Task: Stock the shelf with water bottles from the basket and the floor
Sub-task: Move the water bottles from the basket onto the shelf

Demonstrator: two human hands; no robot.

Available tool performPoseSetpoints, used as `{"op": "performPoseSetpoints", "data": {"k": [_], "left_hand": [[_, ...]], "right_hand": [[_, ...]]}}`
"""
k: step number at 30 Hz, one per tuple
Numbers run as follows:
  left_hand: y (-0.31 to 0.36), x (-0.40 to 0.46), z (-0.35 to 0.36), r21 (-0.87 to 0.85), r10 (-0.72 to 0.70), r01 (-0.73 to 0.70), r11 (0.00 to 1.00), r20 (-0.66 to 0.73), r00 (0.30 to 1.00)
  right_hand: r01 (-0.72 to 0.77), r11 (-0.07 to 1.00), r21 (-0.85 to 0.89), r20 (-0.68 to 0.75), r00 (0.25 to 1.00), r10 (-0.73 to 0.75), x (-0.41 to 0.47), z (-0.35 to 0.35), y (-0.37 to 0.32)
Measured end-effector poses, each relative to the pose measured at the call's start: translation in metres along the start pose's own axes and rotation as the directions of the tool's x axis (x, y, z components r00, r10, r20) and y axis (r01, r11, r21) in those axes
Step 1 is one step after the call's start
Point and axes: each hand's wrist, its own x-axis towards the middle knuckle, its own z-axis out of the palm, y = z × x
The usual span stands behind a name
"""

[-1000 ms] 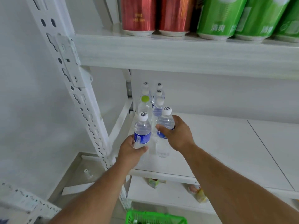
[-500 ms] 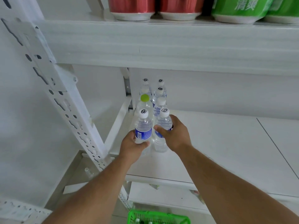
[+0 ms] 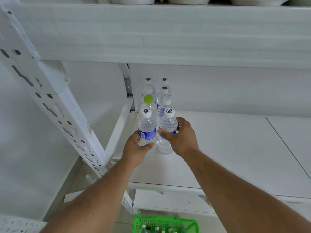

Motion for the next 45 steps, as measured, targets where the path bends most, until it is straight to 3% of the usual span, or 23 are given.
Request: {"op": "performPoseSetpoints", "data": {"k": [14, 21, 27, 35, 45], "left_hand": [[-0.013, -0.014, -0.005, 0.016, -0.089, 0.088, 0.996, 0.093, 0.992], [-0.018, -0.060, -0.017, 0.302, -0.082, 0.028, 0.953, 0.168, 0.982], [-0.027, -0.120, -0.024, 0.531, 0.036, -0.167, 0.831, 0.249, 0.968], [-0.059, -0.224, -0.009, 0.625, -0.062, -0.128, 0.770, 0.273, 0.960], [-0.102, -0.329, 0.030, 0.660, -0.264, -0.019, 0.751, 0.328, 0.907]], "right_hand": [[-0.169, 0.974, -0.148, 0.056, 0.982, 0.179, -0.025, -0.012, 0.014], [-0.142, 0.901, -0.411, 0.105, 0.974, 0.202, -0.078, -0.016, 0.011], [0.052, 0.755, -0.653, 0.255, 0.954, 0.155, -0.142, -0.021, 0.021], [0.147, 0.693, -0.706, 0.379, 0.905, 0.193, -0.242, -0.042, 0.074], [0.023, 0.745, -0.667, 0.409, 0.847, 0.340, -0.337, -0.059, 0.151]]}}
